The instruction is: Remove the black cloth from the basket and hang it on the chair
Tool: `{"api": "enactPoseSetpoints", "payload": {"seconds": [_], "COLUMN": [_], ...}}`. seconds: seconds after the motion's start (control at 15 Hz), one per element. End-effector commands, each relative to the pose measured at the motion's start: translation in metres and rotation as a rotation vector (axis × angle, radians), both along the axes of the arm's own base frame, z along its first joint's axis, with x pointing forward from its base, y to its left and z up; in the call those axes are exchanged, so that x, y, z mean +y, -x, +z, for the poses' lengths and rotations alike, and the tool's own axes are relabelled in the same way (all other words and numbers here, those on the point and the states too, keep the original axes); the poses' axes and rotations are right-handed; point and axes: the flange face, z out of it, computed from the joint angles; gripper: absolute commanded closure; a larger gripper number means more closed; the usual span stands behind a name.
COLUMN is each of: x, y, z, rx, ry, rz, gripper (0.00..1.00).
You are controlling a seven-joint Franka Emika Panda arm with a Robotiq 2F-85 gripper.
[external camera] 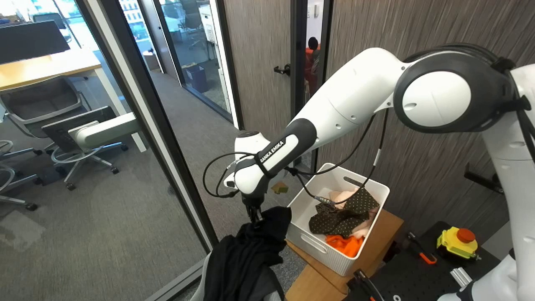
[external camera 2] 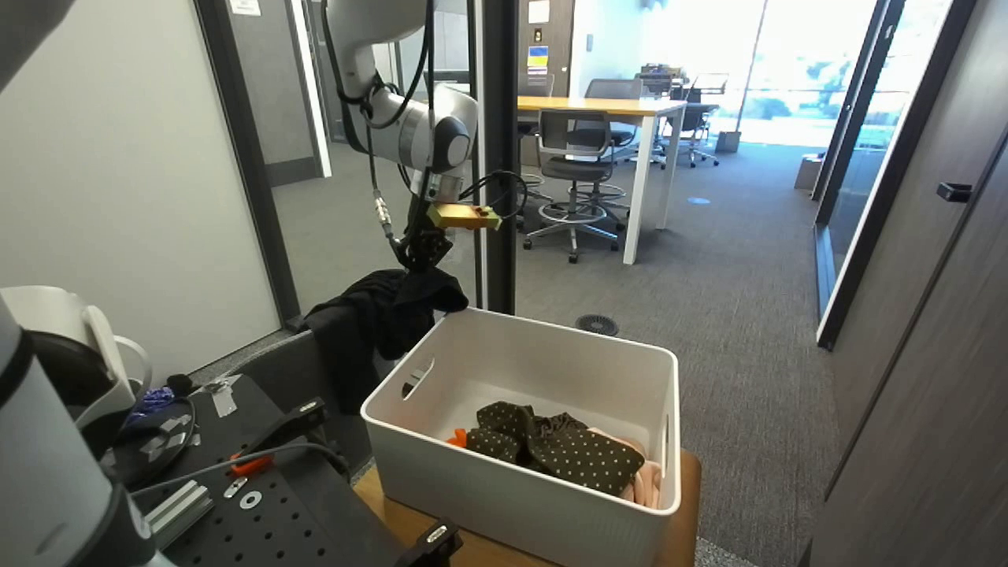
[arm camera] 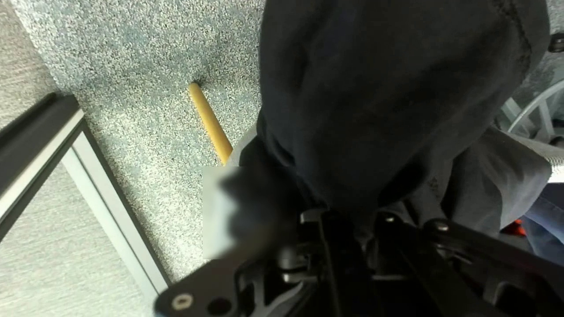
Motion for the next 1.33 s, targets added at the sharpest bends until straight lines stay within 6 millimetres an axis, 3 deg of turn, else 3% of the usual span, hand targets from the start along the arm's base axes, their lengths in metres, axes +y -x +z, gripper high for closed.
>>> {"api": "enactPoseSetpoints", "payload": {"seconds": [0.0,0.33,0.93,1.27], "x": [0.016,0.012,-0.013,-0.014], "y": [-0.016,-0.033,-0.037,-0.042], "z": [0.009,-0.001,-0.071,-0.088], "rx": [0.022,0.095,0.321,0.369], "ry": [-0.068,-0.086,-0.023,-0.010], "rz": [0.062,0.126,0.160,0.155], "gripper": [0.92,0.92,0.92,0.92]}}
